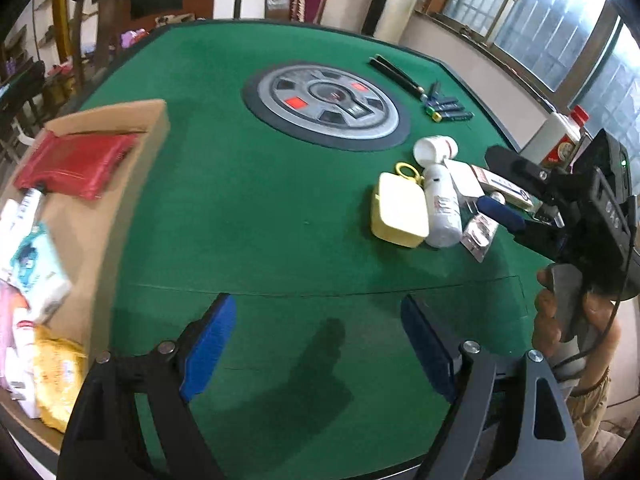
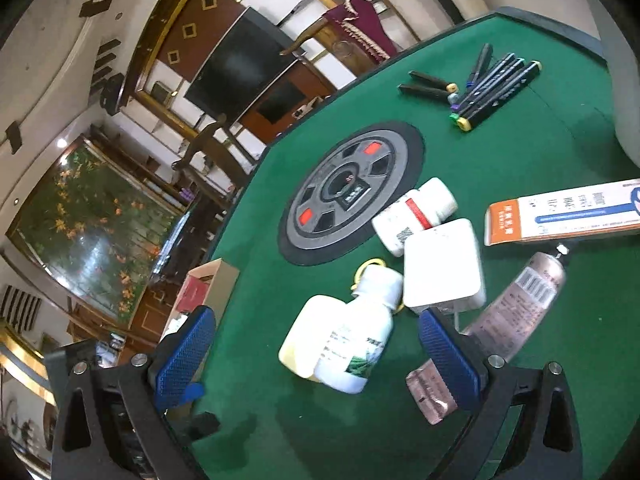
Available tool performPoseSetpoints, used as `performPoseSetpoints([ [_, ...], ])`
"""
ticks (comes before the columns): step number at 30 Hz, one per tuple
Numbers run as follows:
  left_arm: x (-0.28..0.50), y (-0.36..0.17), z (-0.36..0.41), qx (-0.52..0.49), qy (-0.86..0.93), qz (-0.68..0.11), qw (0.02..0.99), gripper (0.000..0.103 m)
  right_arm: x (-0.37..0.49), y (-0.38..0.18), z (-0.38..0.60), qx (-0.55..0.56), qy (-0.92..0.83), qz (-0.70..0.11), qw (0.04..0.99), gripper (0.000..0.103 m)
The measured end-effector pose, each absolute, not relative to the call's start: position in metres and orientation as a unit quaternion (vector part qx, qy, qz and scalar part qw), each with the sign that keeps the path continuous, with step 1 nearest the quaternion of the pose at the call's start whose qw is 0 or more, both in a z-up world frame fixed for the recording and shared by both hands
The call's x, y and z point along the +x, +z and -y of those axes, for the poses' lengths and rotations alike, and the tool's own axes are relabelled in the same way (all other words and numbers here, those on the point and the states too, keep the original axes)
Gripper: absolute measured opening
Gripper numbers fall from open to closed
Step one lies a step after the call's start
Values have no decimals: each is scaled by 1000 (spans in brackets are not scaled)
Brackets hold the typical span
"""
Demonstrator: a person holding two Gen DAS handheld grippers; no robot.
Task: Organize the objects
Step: 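Move both grippers back over the remaining items on the green table, then grasp the white medicine bottle with the right gripper while the left approaches the cream soap box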
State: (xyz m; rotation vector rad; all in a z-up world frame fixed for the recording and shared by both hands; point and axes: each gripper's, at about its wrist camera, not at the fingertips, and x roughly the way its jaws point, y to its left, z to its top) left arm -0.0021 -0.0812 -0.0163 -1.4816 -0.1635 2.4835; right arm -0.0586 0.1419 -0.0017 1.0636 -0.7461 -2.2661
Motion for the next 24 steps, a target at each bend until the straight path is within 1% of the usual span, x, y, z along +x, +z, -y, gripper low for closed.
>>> performPoseSetpoints([
  [1, -3, -18, 79, -509, 850, 55, 125, 83, -59, -2, -140, 396, -837, 273, 261, 100],
  [5, -5, -21, 75, -511, 849, 52, 127, 83, -63, -9, -133, 421, -840, 250, 232, 76],
  [9, -9, -23, 76, -511, 847, 60, 131, 83, -70, -13, -127, 434, -850, 223, 197, 65],
  [12, -12, -22, 74, -509, 848, 63, 134, 83, -74, -16, -113, 446, -861, 168, 178, 58],
  [13, -13, -21, 73, -507, 849, 59, 133, 83, -74, -18, -107, 451, -864, 144, 173, 49],
  [15, -15, -18, 69, -503, 852, 50, 135, 83, -72, -16, -104, 444, -873, 114, 169, 48],
  [19, -21, -12, 57, -495, 856, 34, 144, 83, -69, -19, -122, 449, -872, 113, 158, 36],
  [24, -37, -16, 24, -496, 853, -10, 164, 83, -68, -19, -147, 454, -870, 129, 143, 36],
])
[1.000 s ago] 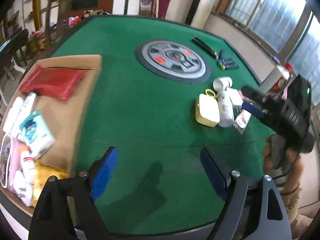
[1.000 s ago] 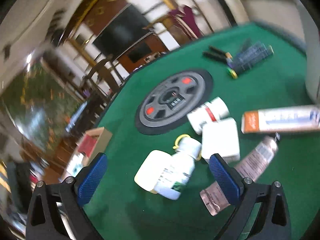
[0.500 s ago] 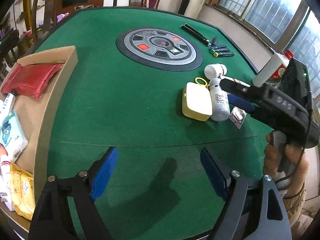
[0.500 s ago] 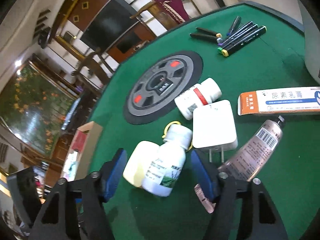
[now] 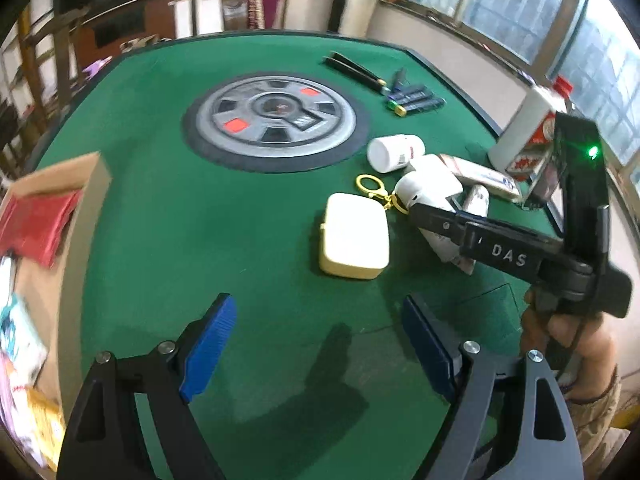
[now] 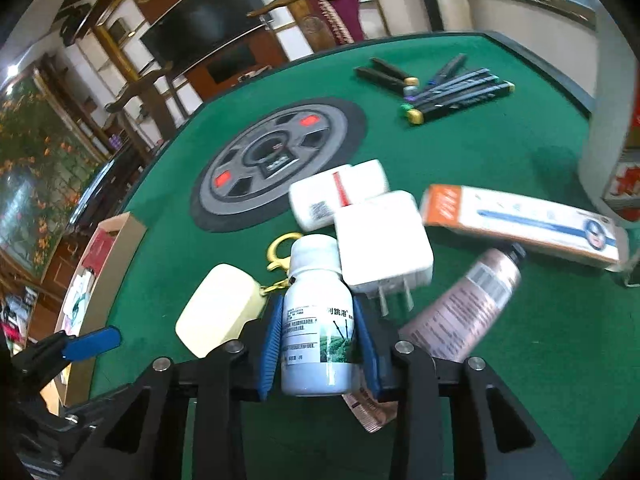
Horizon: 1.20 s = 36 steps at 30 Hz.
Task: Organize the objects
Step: 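Grasp the white medicine bottle with the right gripper while the left approaches the cream soap box, then grasp the cream soap box with the left gripper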
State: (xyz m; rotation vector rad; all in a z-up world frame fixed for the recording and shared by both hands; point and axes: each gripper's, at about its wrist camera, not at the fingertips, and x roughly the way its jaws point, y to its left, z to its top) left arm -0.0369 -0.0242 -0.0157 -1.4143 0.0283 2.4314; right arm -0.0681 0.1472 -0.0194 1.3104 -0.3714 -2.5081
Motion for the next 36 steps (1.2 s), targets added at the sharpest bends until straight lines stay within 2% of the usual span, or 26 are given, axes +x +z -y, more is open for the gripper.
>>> performPoseSetpoints([
  [5, -57, -32, -4, -499, 850, -54, 160, 83, -64, -19, -159, 455, -868, 139, 142, 36],
  [7, -65, -39, -14, -500, 848, -67, 162, 79, -64, -18, -162, 456, -867, 142, 141, 36],
  [9, -72, -44, -21, -503, 846, -78, 159, 67, -64, -17, -163, 456, -867, 143, 141, 36],
  [16, -87, -47, -30, -491, 852, -90, 160, 56, -64, -17, -161, 457, -868, 137, 139, 37],
  [18, -86, -46, -29, -485, 855, -89, 160, 47, -63, -16, -160, 456, -869, 133, 138, 37],
  [28, -78, -46, -23, -479, 855, -98, 174, 48, -60, -15, -149, 455, -876, 95, 131, 37],
  [31, -77, -46, -22, -482, 853, -100, 171, 53, -59, -15, -148, 455, -876, 84, 133, 37],
  [33, -77, -47, -19, -487, 852, -100, 167, 65, -58, -15, -147, 455, -877, 79, 133, 37],
  [36, -77, -48, -16, -489, 851, -96, 168, 68, -56, -15, -141, 454, -880, 57, 129, 37],
])
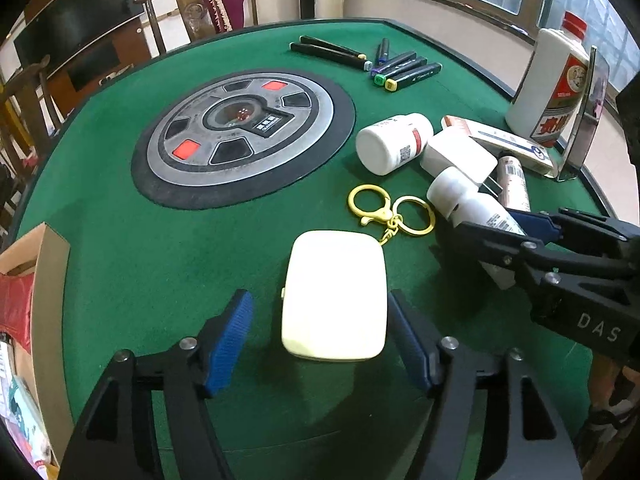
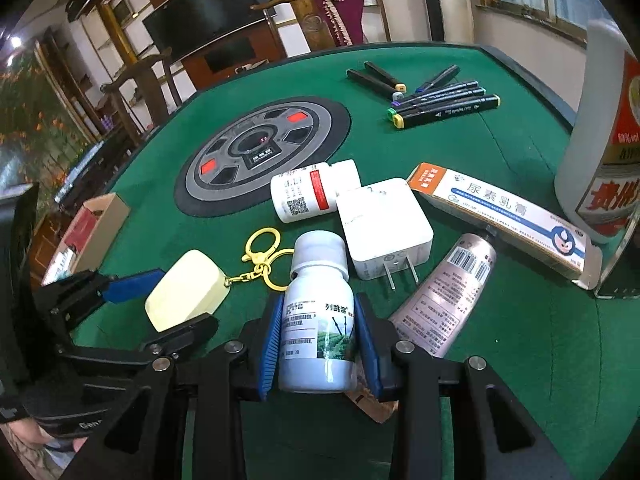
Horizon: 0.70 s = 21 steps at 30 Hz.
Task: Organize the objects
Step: 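Grasp the cream soap box with the left gripper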
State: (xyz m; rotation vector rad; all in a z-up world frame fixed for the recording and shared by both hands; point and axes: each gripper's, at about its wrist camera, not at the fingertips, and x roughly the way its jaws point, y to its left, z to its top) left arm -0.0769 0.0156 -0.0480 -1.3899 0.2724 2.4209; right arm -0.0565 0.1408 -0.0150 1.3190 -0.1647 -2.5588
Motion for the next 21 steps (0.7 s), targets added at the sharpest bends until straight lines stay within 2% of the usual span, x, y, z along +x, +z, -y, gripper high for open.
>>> performPoseSetpoints([
  [2, -77, -48, -17, -487, 853, -95, 163, 67, -55, -15, -136, 451, -883, 37, 124, 37],
  [4, -75, -47, -19, -484, 854, -95, 167, 56, -55, -16, -132, 449, -885, 23, 121, 37],
  [5, -73, -45, -22, -482, 854, -98, 172, 46, -54, -16, -132, 448, -886, 22, 120, 37],
  [7, -71, -45, -24, -480, 854, -103, 170, 46, -55, -16, -134, 447, -886, 29, 121, 36],
  [21, -53, -22, 11, -465, 865, -6, 186, 46, -49, -2, -136, 409, -888, 91, 188, 36],
])
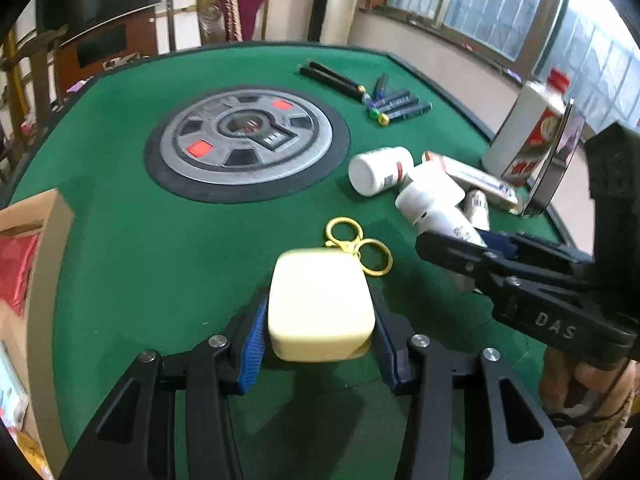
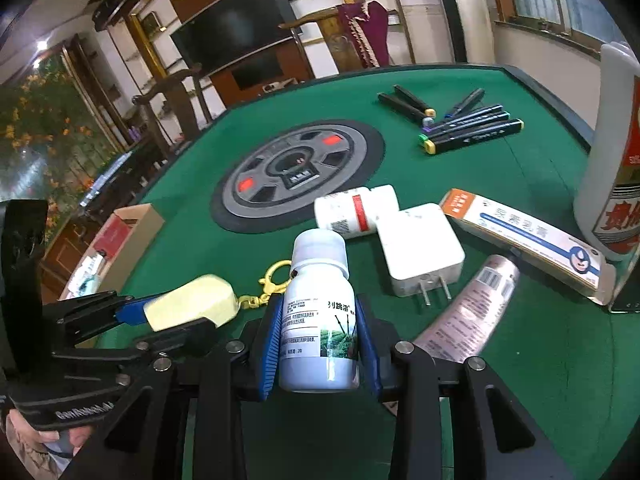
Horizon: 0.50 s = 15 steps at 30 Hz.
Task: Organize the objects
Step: 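Grasp the cream soap box with the left gripper, then lift the soap box with the left gripper while the right holds the white bottle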
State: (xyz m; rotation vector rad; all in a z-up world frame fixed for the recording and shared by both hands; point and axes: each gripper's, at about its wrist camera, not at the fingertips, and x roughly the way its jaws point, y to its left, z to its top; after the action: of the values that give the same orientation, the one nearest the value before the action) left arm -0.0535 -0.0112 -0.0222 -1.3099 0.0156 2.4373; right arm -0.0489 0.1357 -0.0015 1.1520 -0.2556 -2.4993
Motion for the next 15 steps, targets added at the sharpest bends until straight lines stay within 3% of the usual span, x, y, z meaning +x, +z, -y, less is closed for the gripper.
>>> performPoseSetpoints([
  [15, -33, 5, 34, -435, 884, 13, 171, 46, -42, 2, -126, 392, -891, 88, 210, 36],
])
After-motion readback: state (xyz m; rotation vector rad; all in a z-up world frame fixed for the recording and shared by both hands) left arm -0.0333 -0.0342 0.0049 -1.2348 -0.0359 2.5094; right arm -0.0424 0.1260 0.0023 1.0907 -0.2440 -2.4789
